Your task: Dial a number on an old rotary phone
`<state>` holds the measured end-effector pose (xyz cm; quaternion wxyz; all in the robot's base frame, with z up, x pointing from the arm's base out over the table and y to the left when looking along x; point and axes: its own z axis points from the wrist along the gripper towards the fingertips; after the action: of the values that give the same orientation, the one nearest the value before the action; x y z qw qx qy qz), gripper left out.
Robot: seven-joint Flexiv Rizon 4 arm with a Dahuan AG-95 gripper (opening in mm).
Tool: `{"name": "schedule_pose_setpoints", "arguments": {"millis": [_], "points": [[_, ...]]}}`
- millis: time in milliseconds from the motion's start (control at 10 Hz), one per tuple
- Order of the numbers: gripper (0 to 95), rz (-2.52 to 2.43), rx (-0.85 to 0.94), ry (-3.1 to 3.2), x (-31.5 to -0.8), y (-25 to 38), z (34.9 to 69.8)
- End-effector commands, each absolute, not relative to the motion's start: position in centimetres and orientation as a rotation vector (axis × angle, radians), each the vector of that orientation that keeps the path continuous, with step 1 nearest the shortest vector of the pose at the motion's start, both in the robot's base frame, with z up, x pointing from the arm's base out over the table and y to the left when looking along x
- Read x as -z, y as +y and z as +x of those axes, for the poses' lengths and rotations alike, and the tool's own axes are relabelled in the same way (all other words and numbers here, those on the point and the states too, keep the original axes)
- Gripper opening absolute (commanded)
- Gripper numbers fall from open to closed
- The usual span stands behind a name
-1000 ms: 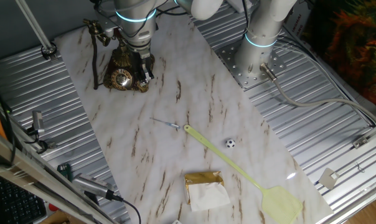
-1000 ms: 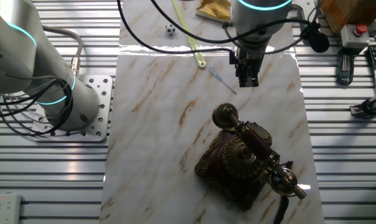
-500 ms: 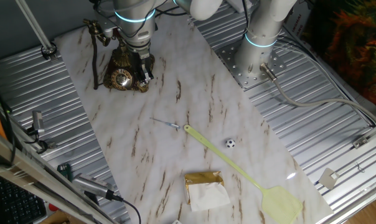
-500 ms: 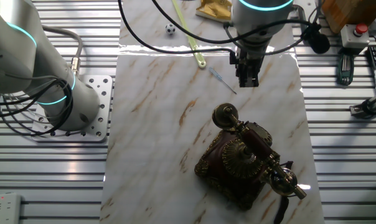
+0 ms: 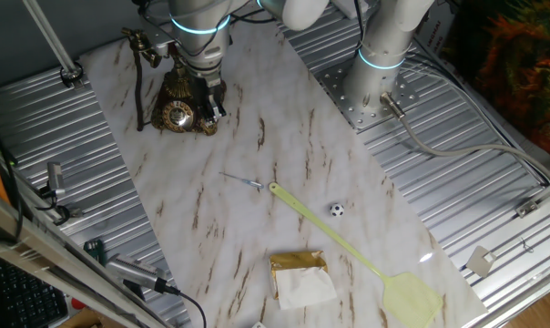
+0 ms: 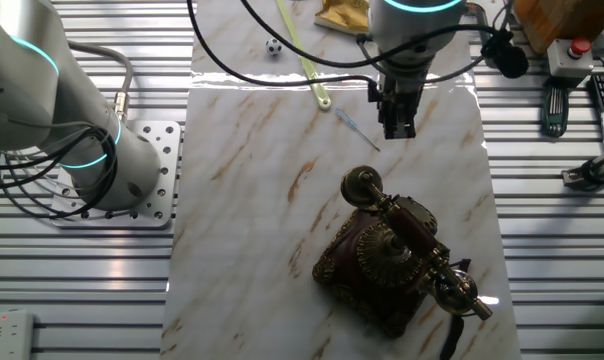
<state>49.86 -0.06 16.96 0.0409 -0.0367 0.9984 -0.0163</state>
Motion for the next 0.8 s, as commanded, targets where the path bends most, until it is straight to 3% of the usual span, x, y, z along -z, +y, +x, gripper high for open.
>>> {"name": "schedule_pose_setpoints", "arguments": {"millis": [100,800], "points": [[0.0,-0.251,-0.019,3.144,-17.01,0.0,50.0],[0.0,-0.124,-0.048,3.144,-17.0,0.0,50.0]]}}
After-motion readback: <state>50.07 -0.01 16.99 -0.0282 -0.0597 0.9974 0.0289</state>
